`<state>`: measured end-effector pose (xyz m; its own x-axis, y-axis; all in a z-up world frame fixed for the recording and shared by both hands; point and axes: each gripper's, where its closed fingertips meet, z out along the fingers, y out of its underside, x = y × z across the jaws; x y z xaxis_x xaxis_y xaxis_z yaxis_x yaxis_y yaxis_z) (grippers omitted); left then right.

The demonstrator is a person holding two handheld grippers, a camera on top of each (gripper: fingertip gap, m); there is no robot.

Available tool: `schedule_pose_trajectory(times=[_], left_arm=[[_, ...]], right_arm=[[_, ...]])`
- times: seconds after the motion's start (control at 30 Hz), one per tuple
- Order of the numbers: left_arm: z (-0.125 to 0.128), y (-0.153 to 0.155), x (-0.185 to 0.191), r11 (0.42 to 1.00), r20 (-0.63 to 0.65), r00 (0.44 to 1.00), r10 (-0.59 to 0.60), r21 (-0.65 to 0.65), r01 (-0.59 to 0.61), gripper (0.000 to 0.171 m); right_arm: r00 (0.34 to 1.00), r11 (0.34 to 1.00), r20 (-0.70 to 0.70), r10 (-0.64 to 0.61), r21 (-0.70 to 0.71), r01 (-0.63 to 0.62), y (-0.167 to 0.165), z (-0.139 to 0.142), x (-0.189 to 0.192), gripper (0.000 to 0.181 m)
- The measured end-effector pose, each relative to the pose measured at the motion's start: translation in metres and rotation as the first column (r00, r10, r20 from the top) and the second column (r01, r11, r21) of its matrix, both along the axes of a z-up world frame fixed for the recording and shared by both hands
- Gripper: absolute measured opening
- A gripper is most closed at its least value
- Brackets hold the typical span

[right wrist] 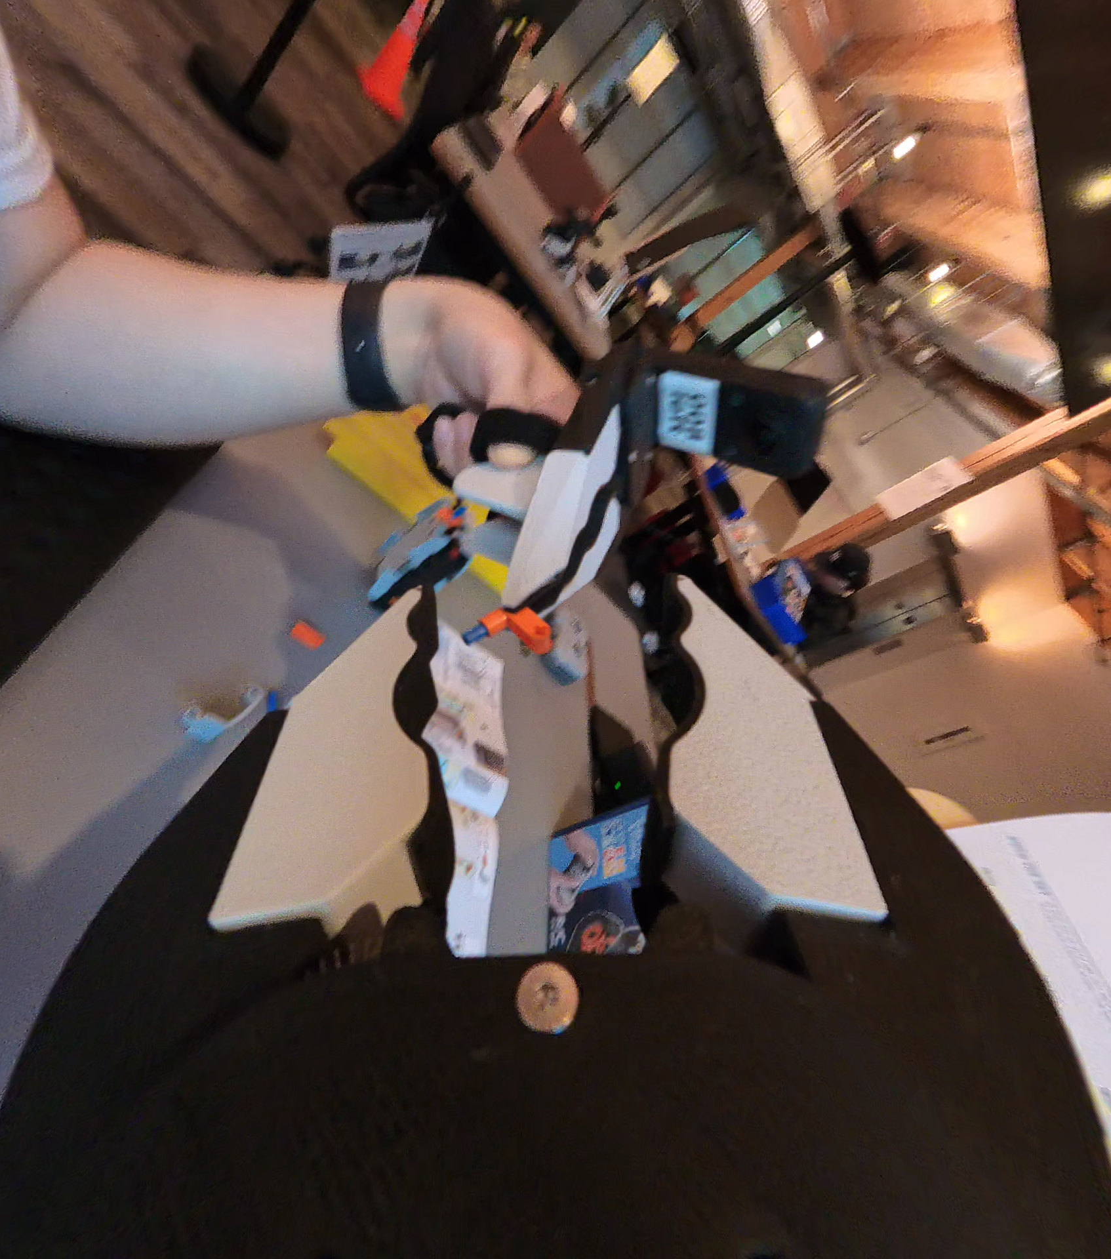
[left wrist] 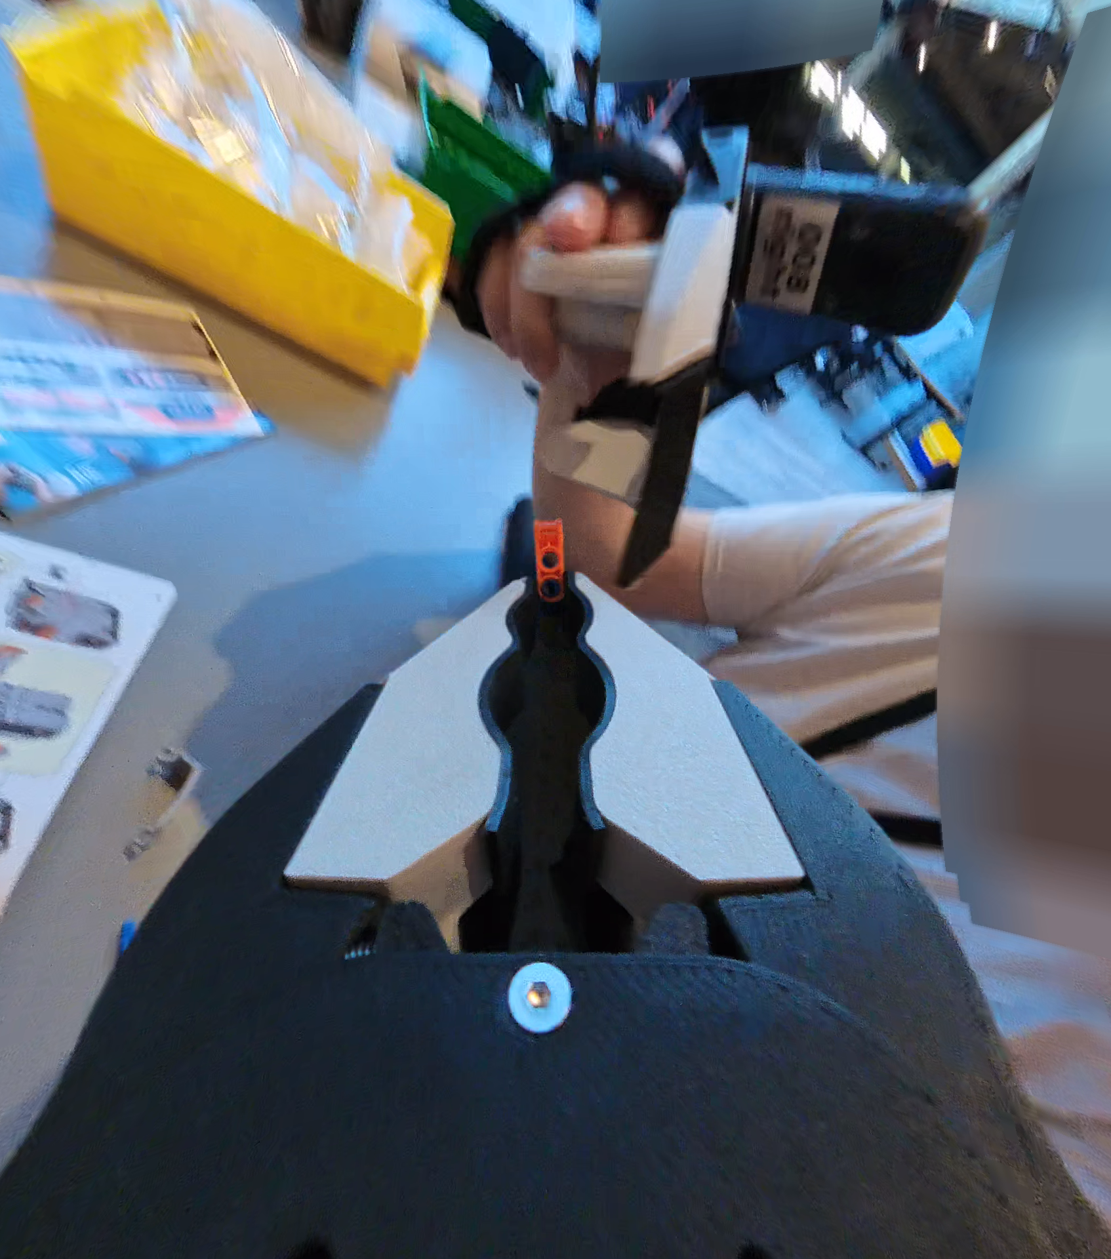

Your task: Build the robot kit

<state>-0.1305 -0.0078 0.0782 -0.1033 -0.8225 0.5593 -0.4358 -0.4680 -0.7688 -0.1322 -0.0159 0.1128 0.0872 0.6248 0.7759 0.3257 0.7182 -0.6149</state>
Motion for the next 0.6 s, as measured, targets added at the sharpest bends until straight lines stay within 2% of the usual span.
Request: schedule_pose_trajectory(times=[0.07, 0.13, 0.2, 0.27, 0.33, 0.47, 0.53, 0.6], left_arm=[[-0.01, -0.01, 0.001, 0.998, -0.048, 0.997, -0.062, 0.007, 0.063, 0.006], [-0.021, -0.013, 0.001, 0.996, -0.115, 0.99, -0.082, 0.024, 0.085, 0.006], [-0.025, -0.015, -0.002, 0.994, -0.141, 0.985, -0.103, 0.02, 0.107, 0.006], [-0.022, -0.016, -0.005, 0.992, -0.121, 0.985, -0.123, 0.004, 0.124, 0.006], [-0.021, -0.013, -0.006, 0.992, -0.103, 0.987, -0.125, -0.021, 0.123, 0.006], [-0.024, -0.011, -0.006, 0.985, -0.089, 0.983, -0.159, -0.074, 0.153, 0.006], [-0.026, -0.006, -0.005, 0.987, -0.09, 0.985, -0.146, -0.085, 0.139, 0.005], [-0.018, 0.001, -0.002, 0.987, -0.039, 0.992, -0.12, -0.114, 0.114, 0.006]], right_arm=[[0.989, 0.999, 0.142, -0.031, -0.003, 0.032, 0.007, -0.031, -0.013, 0.066], [0.962, 0.999, 0.274, -0.011, -0.047, 0.025, 0.005, -0.06, -0.019, 0.051], [0.955, 0.999, 0.294, -0.019, -0.039, 0.032, 0.006, -0.064, -0.021, 0.044], [0.959, 0.999, 0.282, -0.009, -0.034, 0.019, 0.002, -0.061, -0.023, 0.041], [0.955, 0.999, 0.297, -0.023, -0.019, 0.03, 0.002, -0.061, -0.02, 0.031], [0.951, 0.999, 0.31, -0.026, -0.024, 0.035, 0.004, -0.064, -0.02, 0.029], [0.947, 0.999, 0.318, -0.036, -0.027, 0.047, 0.008, -0.067, -0.02, 0.029], [0.955, 0.997, 0.289, -0.061, -0.019, 0.069, 0.015, -0.063, -0.018, 0.029]])
